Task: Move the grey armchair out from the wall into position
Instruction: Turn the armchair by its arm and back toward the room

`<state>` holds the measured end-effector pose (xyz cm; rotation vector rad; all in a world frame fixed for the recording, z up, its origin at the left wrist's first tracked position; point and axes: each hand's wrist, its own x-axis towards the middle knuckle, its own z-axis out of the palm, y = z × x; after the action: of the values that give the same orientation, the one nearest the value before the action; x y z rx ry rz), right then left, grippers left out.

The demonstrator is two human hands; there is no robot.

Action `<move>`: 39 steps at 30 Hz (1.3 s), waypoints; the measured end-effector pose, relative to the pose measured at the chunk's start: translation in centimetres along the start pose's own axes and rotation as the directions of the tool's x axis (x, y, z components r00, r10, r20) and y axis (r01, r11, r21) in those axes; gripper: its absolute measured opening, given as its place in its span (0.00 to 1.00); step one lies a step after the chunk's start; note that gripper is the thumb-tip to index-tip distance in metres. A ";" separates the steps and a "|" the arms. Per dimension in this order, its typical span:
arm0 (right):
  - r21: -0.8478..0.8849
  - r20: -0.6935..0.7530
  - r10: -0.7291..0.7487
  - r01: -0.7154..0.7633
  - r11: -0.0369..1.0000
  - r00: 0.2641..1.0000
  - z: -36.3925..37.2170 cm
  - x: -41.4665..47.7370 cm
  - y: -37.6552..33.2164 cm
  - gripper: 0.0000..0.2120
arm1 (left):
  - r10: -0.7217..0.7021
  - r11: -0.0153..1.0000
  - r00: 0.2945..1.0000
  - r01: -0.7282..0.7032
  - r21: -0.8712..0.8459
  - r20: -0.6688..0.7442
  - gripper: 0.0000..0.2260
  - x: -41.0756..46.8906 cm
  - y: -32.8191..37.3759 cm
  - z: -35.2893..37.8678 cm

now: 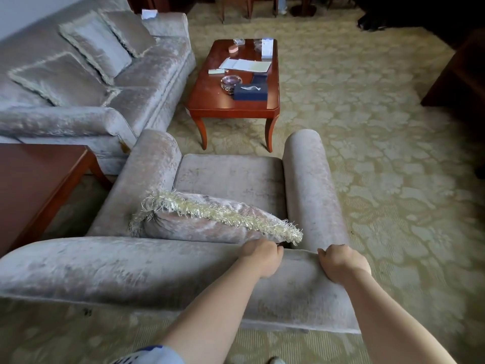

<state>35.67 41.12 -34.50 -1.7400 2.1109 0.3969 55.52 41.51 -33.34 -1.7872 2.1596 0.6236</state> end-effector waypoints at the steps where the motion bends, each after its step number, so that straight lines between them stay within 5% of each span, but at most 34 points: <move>1: -0.007 0.001 0.002 -0.002 1.000 1.000 -0.1 0.1 0.0 0.23 | -0.026 0.999 1.000 0.026 -0.037 -0.007 0.21 0.1 -0.6 -0.2; 4: -0.088 0.019 -0.013 0.014 0.996 1.000 -0.6 0.4 -0.4 0.24 | -0.158 0.976 0.987 0.155 -0.153 -0.009 0.27 -0.8 -4.4 -0.6; 7: -0.217 0.008 -0.052 0.052 0.975 0.999 -1.6 0.3 -2.4 0.27 | -0.348 0.935 0.937 0.345 -0.086 -0.022 0.30 -3.4 -11.6 -1.2; 13: -0.197 -0.018 -0.338 0.328 0.924 0.941 -1.6 -3.3 -14.6 0.29 | -0.765 0.637 0.644 0.754 -0.160 -0.009 0.30 -13.2 -28.7 -1.9; 18: -0.158 -0.017 -0.677 0.667 0.728 0.736 0.2 -10.6 -29.9 0.38 | -0.782 0.579 0.622 0.748 -0.326 0.039 0.33 -18.7 -37.1 -1.6; 21: -0.145 0.009 -0.749 0.742 0.655 0.663 2.2 -14.4 -38.6 0.42 | -0.786 0.582 0.618 0.749 -0.316 0.016 0.33 -18.9 -40.8 -1.7; 26: -0.146 0.081 -0.610 0.614 0.775 0.789 4.4 -16.8 -48.9 0.45 | -0.815 0.553 0.579 0.789 -0.269 0.025 0.37 -18.6 -45.4 -2.5; 29: -0.116 -0.004 -0.510 0.506 0.855 0.860 5.0 -16.2 -49.8 0.44 | -0.850 0.418 0.519 0.765 -0.491 0.085 0.38 -19.1 -48.0 -2.2; 39: -0.142 -0.124 -0.521 0.504 0.852 0.845 5.6 -16.3 -49.0 0.41 | -0.854 0.479 0.515 0.717 -0.506 -0.079 0.24 -19.6 -48.2 -0.1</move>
<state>87.06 48.30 -31.09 -2.3711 1.6353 0.2191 106.57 51.23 -31.59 -2.9944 1.0272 0.5660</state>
